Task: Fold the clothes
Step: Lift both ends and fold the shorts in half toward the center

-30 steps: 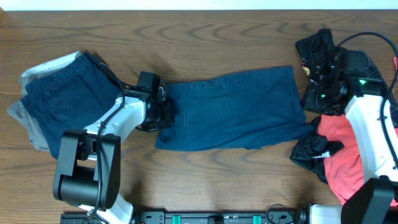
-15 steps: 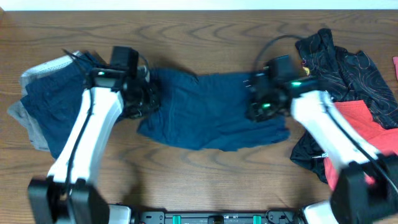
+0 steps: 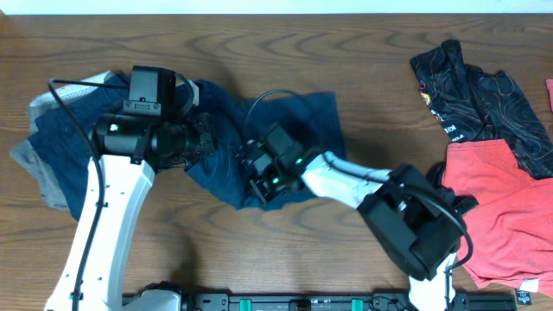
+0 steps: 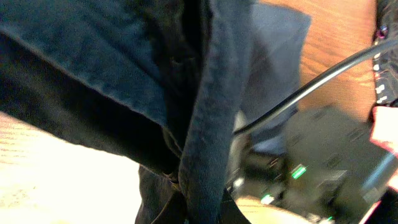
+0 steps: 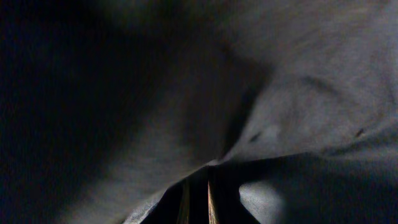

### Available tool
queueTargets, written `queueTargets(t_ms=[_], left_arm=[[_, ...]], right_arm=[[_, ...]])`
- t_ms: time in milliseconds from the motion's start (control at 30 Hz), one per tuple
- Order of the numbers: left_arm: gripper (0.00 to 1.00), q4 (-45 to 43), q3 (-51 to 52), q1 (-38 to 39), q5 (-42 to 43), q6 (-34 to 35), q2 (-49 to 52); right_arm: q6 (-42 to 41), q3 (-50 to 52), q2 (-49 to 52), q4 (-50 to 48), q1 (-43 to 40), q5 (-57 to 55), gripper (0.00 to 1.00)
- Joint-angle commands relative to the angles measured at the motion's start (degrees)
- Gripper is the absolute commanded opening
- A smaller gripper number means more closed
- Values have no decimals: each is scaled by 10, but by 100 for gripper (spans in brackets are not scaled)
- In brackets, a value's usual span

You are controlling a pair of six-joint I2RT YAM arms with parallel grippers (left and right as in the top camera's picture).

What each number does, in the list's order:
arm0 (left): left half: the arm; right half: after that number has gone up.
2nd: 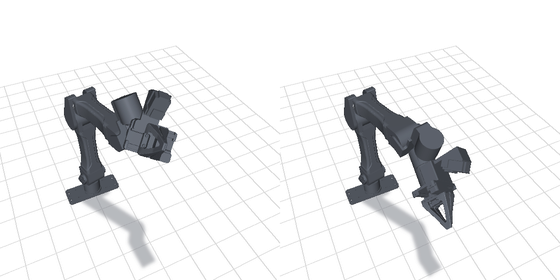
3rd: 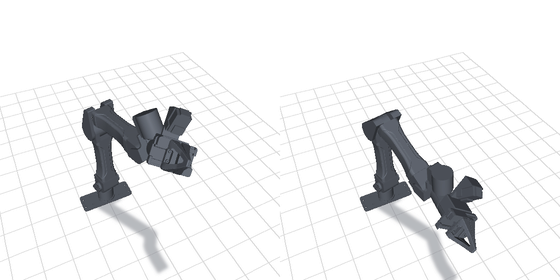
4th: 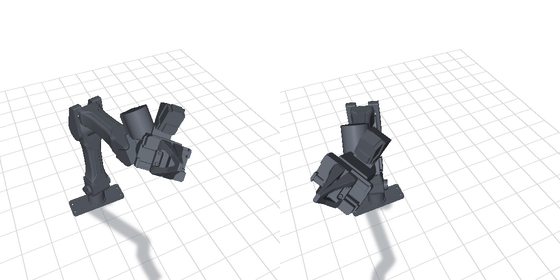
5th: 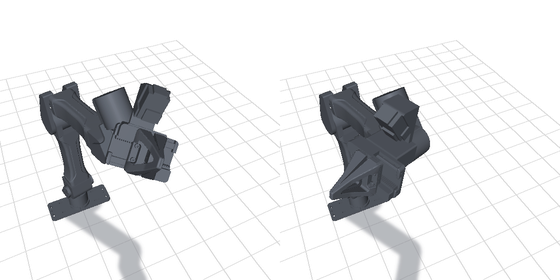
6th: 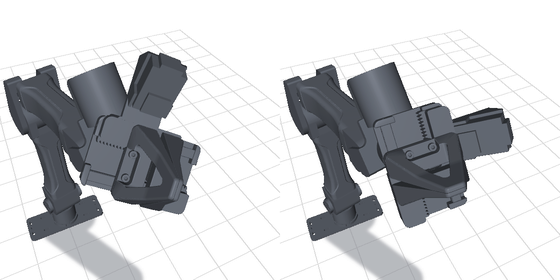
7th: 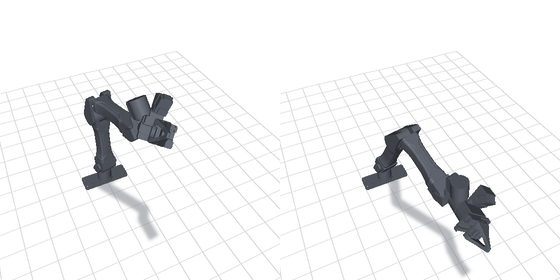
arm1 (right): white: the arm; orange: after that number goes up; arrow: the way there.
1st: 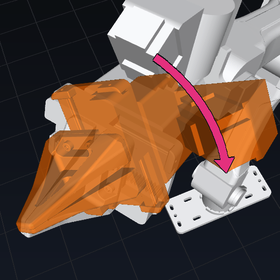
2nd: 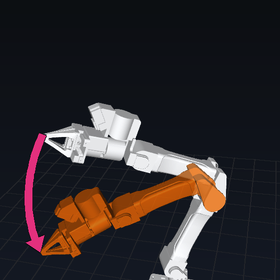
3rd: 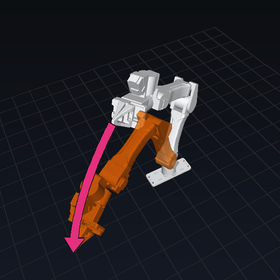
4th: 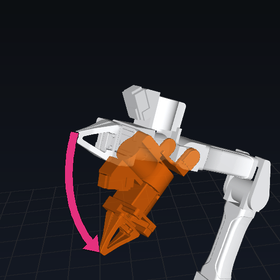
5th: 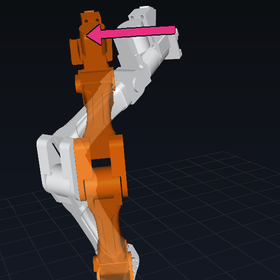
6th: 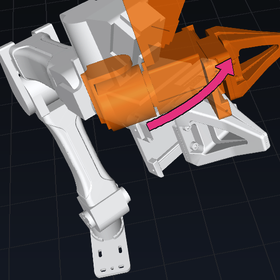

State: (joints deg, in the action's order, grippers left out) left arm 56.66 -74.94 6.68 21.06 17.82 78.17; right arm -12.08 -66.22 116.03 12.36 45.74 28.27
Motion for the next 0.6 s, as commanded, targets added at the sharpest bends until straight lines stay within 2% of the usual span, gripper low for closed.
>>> queueTargets(t_ms=[0, 167, 333, 467, 567], left_arm=[[6, -11, -12, -2, 17, 5, -10], [6, -12, -12, -2, 19, 4, -10], [6, -10, -12, -2, 19, 4, -10], [6, -10, -12, -2, 19, 4, -10], [6, -10, -12, -2, 19, 4, -10]], right_arm=[[-25, -2, 4, 2, 22, -28, 11], [-25, -17, -64, 48, -9, -102, 22], [-15, -17, -174, 132, -98, -184, 31], [31, -17, -202, 222, -170, -213, 29], [34, -11, -190, 278, -215, -219, 25]])
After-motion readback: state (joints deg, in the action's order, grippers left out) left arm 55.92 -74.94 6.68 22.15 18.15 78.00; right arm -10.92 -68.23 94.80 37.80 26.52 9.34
